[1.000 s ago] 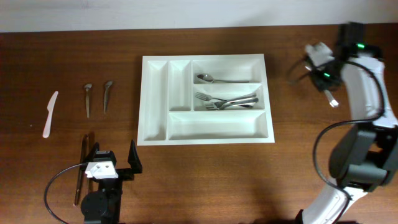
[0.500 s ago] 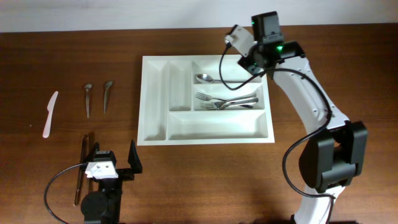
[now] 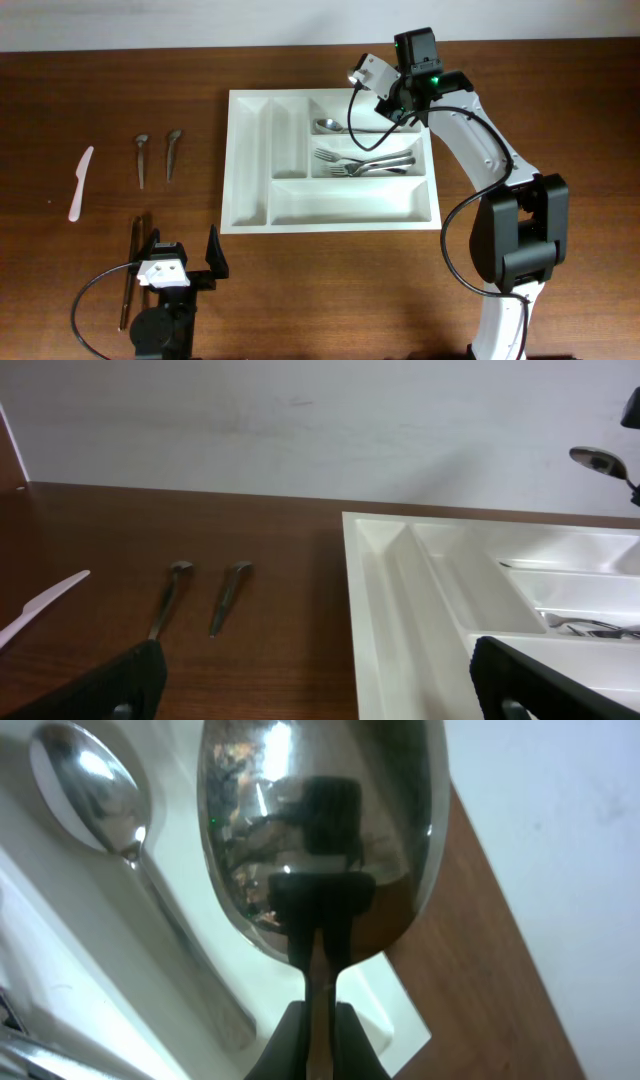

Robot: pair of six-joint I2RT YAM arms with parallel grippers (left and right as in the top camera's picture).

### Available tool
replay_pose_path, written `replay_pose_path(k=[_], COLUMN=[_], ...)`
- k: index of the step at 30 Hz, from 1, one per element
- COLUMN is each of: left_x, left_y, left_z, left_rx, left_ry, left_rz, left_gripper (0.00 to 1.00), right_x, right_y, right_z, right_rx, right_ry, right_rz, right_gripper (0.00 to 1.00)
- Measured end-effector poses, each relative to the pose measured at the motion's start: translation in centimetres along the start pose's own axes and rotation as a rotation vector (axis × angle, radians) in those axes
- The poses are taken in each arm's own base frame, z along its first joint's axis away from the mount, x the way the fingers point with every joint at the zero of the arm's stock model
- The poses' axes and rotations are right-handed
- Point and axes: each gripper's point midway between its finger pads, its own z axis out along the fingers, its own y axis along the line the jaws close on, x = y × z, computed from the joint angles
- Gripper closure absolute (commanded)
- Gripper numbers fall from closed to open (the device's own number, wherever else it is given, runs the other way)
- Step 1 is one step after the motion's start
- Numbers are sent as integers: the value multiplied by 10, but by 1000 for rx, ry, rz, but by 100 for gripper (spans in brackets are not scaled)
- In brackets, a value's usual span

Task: Pack container
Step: 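Lift the spoon and carry it with the right gripper to the tray, then lower the spoon beside the first spoon and open the right gripper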

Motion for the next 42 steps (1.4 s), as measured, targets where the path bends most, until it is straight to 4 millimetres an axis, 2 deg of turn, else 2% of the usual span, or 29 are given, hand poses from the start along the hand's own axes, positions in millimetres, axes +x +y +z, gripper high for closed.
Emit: replay_pose_path(k=[8,17,25,30,34,39,42], left_x=[0,0,0,0,0,0,0], left_y=[0,0,0,0,0,0,0], left_z=[0,0,0,0,0,0,0], left_rx=[0,0,0,0,0,0,0], left_ry=[0,0,0,0,0,0,0], left_rz=[0,0,0,0,0,0,0], left_gripper=[1,1,1,1,1,1,1], right_x=[-8,-5,5,13,12,8,6], right_y=[7,18,30,38,37,33,30], right_z=[0,2,22,35,37,37,37], right_rx=[-40,-89,-127,-153,-146,-129,-121], right_ry=[-47,-48,-20,0,-6,-20,-24], right_rz=[-26,-69,-91,-93,-103,-104,-82], right_gripper=[96,96,96,85,79,66,44])
